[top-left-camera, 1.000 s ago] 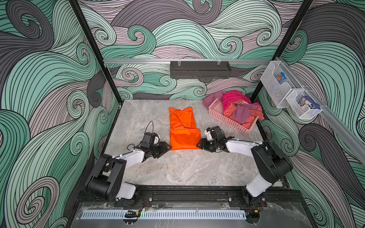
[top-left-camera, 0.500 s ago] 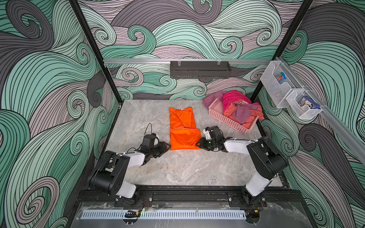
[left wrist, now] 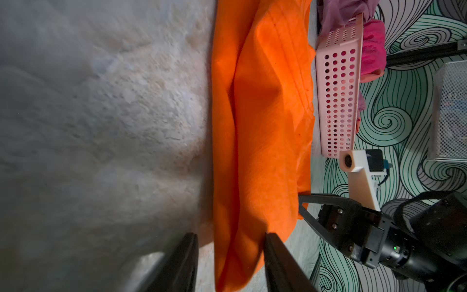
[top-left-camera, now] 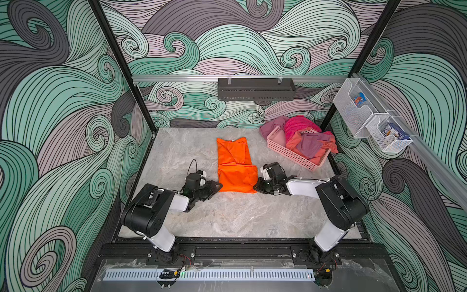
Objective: Fold and stack t-shirts
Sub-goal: Fold the T-shirt.
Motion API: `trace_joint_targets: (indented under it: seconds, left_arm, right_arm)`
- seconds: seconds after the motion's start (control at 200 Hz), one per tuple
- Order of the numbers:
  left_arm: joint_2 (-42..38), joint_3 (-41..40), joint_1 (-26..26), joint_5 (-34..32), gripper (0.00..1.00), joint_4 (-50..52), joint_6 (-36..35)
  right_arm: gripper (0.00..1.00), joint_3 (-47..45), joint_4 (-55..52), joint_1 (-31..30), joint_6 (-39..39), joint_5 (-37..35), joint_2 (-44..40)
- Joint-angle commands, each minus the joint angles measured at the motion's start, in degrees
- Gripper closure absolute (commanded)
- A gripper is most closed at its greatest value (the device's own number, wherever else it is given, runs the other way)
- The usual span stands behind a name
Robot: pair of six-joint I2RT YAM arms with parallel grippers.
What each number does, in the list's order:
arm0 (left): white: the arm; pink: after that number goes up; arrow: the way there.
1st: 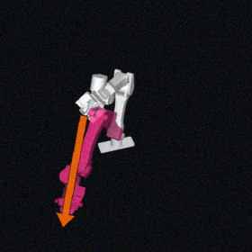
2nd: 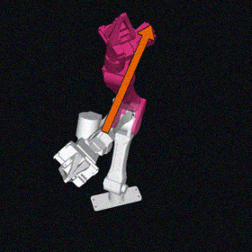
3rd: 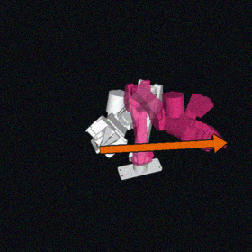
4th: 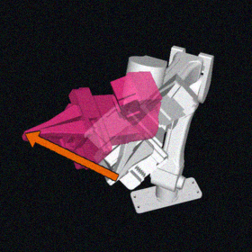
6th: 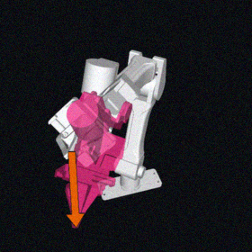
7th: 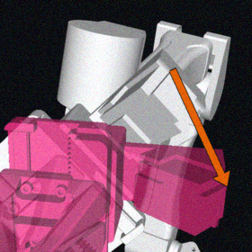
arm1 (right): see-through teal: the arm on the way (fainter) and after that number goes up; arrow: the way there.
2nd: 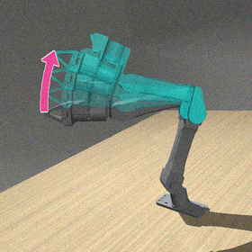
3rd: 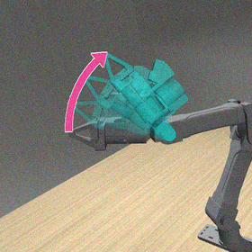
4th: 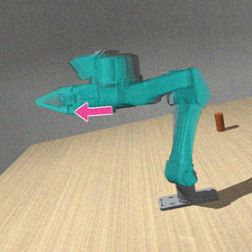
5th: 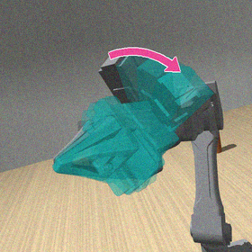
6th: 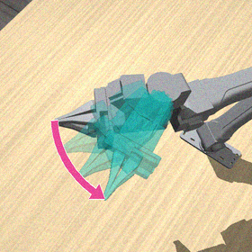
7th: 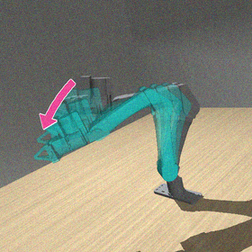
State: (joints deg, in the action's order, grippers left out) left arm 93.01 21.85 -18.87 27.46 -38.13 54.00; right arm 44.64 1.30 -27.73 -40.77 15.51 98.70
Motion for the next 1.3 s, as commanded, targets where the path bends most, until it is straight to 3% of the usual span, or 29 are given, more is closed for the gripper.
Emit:
trace_joint_targets:
  seconds: [0.0, 0.12, 0.23, 0.305, 0.38, 0.535, 0.68, 0.856, 1.091, 1.291]
  left_arm:
    - [4.2, -1.6, -0.9, 0.5, 0.58, 0.0, 1.9]
    - [7.3, -1.9, -1.4, 1.5, 0.75, -4.0, 3.7]
    - [7.9, -1.7, -1.5, 3.5, 1.00, -5.6, 5.8]
    - [5.3, -1.1, -1.5, 5.0, 1.00, -3.4, 7.0]
    - [-0.9, 0.5, -1.6, 5.4, 1.00, 5.5, 5.9]
    - [-18.8, 10.6, -2.7, 0.9, 1.00, 41.5, -5.0]
    - [-26.9, 17.9, -2.9, -0.7, 1.00, 61.2, -9.2]
    - [-28.4, 17.6, -3.0, 2.9, 1.00, 68.7, -7.4]
    - [-28.7, 17.3, -3.0, 4.3, 1.00, 75.9, -9.0]
    - [-28.3, 19.5, -2.9, 3.9, 1.00, 77.6, -8.4]
  right_arm:
    - [0.92, 1.3, -1.3, -0.6, 0.2, -0.1, 1.2]
    - [0.94, 1.9, -1.7, -0.7, 0.3, -0.1, 1.7]
    - [0.99, 2.5, -3.2, -0.7, 0.4, 0.1, 1.4]
    - [1.00, 3.1, -6.0, -0.9, 0.5, 0.1, 0.0]
    - [1.00, 3.1, -9.4, -1.0, 0.3, -0.2, -2.6]
    - [1.00, 3.4, -18.7, -1.8, -0.2, 0.2, -9.0]
    - [1.00, 1.8, -25.6, -2.7, -1.2, 1.9, -14.8]
    - [1.00, 1.1, -31.5, -3.3, -1.8, 4.6, -18.6]
    - [1.00, 3.1, -37.8, -3.3, 0.7, 7.6, -17.6]
    - [1.00, 15.1, -43.5, -3.4, 5.8, 9.3, -10.4]
